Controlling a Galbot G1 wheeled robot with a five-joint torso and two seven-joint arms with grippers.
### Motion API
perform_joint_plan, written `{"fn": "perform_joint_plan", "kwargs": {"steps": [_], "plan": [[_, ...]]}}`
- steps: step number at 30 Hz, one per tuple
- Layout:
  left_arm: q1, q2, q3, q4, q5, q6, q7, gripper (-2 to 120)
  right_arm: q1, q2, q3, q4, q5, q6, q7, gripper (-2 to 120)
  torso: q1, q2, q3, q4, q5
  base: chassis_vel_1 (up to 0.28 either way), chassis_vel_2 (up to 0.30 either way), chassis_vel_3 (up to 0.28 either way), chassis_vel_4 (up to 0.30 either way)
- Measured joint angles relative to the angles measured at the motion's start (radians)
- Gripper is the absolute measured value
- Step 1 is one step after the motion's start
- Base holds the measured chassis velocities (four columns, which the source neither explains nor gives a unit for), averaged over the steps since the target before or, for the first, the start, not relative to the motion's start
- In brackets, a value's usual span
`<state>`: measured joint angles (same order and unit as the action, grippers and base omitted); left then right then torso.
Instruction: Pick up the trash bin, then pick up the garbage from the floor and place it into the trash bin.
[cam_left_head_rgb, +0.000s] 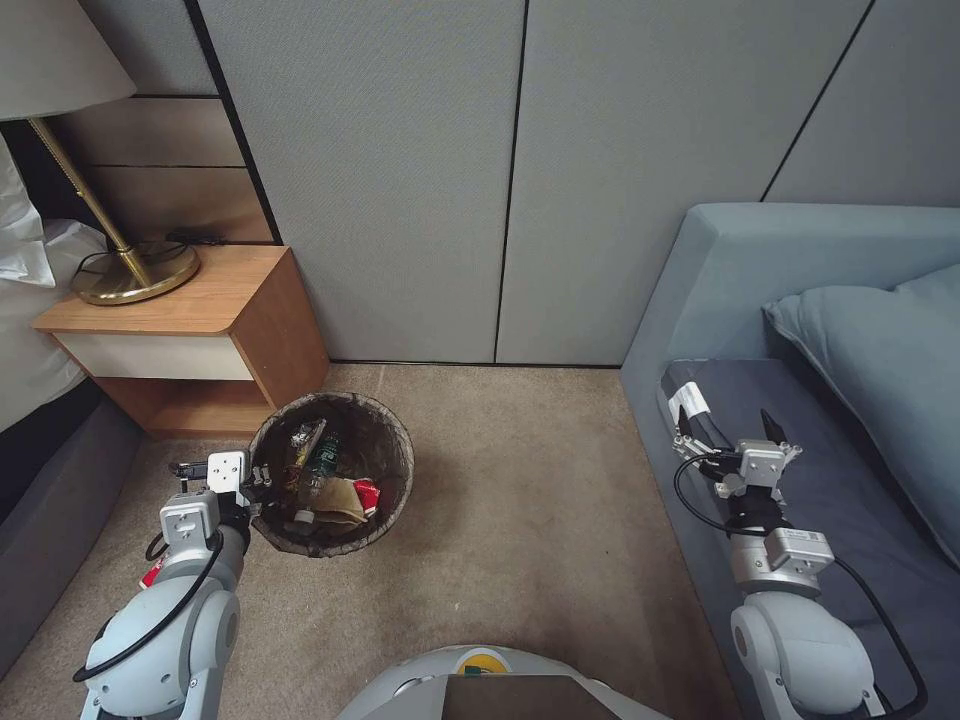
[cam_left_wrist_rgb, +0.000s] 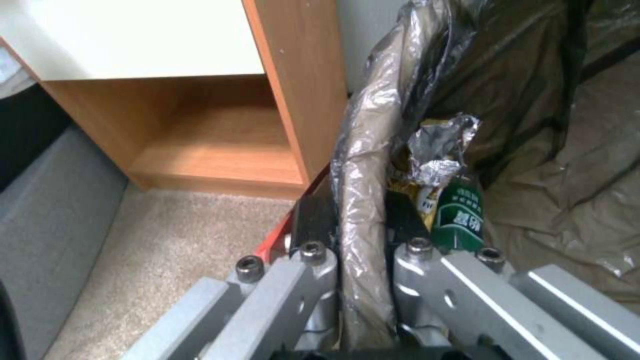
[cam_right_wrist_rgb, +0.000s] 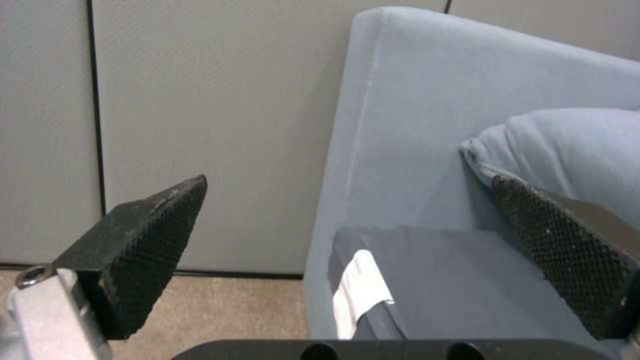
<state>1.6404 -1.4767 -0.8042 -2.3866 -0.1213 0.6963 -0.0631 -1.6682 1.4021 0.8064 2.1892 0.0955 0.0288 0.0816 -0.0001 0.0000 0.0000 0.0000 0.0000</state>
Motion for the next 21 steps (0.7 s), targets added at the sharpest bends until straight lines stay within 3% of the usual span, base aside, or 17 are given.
{"fn": "perform_joint_plan", "kwargs": {"steps": [21], "plan": [[-0.006,-0.001,-0.003,-0.003,-0.007,0.011,-0.004,4,0.018,0.002,-0.027,-0.006,-0.020,-0.008,0.006,100,0.000,0.000,0.000,0.0000,0.0000,0.000,0.000,0.000,0.000]]}}
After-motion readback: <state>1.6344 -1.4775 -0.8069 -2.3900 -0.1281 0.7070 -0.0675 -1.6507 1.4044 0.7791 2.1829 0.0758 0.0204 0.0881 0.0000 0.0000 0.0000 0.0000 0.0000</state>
